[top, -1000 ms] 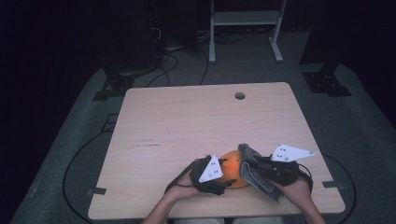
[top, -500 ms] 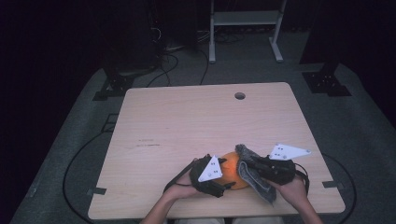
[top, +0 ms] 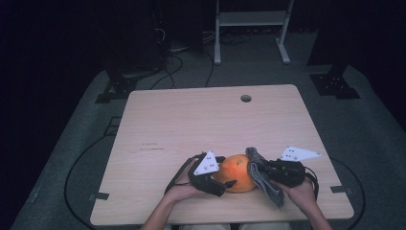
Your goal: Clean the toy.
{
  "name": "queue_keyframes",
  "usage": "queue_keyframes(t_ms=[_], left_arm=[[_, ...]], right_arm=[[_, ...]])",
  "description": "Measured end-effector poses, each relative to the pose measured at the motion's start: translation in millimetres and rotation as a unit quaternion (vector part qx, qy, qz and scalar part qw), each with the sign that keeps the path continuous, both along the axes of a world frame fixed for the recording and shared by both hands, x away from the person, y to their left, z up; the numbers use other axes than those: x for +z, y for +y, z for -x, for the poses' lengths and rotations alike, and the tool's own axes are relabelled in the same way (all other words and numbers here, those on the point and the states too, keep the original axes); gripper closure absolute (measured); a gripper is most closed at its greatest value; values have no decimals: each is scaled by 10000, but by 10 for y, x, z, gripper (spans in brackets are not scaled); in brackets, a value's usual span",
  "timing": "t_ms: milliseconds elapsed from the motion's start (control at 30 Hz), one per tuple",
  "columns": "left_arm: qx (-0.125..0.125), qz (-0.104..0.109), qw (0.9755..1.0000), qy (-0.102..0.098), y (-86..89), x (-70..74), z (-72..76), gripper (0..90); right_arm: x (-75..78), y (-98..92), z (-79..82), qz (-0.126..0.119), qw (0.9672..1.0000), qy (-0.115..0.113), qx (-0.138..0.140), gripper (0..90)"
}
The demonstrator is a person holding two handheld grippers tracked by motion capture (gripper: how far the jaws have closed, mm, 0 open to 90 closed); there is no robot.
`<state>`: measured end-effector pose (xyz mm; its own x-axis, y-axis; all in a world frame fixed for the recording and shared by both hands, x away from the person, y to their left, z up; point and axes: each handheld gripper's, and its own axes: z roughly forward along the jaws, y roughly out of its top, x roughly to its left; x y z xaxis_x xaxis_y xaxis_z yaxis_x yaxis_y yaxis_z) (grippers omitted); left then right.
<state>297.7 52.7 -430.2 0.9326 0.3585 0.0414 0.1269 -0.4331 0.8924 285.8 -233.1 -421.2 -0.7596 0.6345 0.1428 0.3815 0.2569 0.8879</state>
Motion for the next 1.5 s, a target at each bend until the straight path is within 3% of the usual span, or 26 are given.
queue_keyframes(t_ms=[67, 133, 233, 433, 533, 667, 833, 967, 1033, 1133, 1200, 1233, 1333, 1500], left_arm=[[-127, -88, 9998, -150, -15, -15, 21, 196], [-151, -98, 9997, -178, 11, -19, 18, 261], [-104, -183, 9996, -191, 48, -22, 9, 309], [-17, -263, 9996, -104, 144, -43, -33, 310], [30, -256, 9997, -45, 185, -44, -60, 307], [61, -222, 9997, 42, 234, -56, -99, 306], [91, -191, 9997, 114, 273, -65, -117, 306], [117, -167, 9997, 145, 286, -73, -127, 307], [140, -161, 9997, 156, 294, -73, -134, 306], [194, -145, 9996, 172, 307, -74, -147, 306], [197, -79, 9995, 235, 305, -92, -153, 302], [191, -66, 9995, 250, 301, -95, -155, 298], [164, -91, 9996, 219, 278, -94, -145, 300], [-10, -177, 9998, 82, 199, -92, -90, 310]], right_arm=[[35, 51, 20, 25, 10000, -38, 68, 802], [34, 51, 27, 35, 9999, -71, 105, 802], [-19, -39, -13, -84, 9999, 65, 23, 802], [-183, -215, -103, -59, 9984, 442, -347, 802], [-121, -193, -65, -334, 9987, 307, -249, 802], [-176, -125, -81, -278, 9988, 370, -131, 802], [-249, -165, -109, -54, 9980, 561, -274, 802], [-139, -152, -30, -327, 9988, 340, -125, 801], [-119, -108, -16, -246, 9993, 276, -66, 801], [-221, -106, -54, -44, 9989, 444, -110, 801], [-273, -124, -77, 343, 9975, 574, -217, 801], [-282, -141, -85, 419, 9969, 621, -243, 801], [-228, -168, -77, 235, 9980, 522, -260, 801], [67, -98, -35, -454, 9989, 82, 25, 801]])
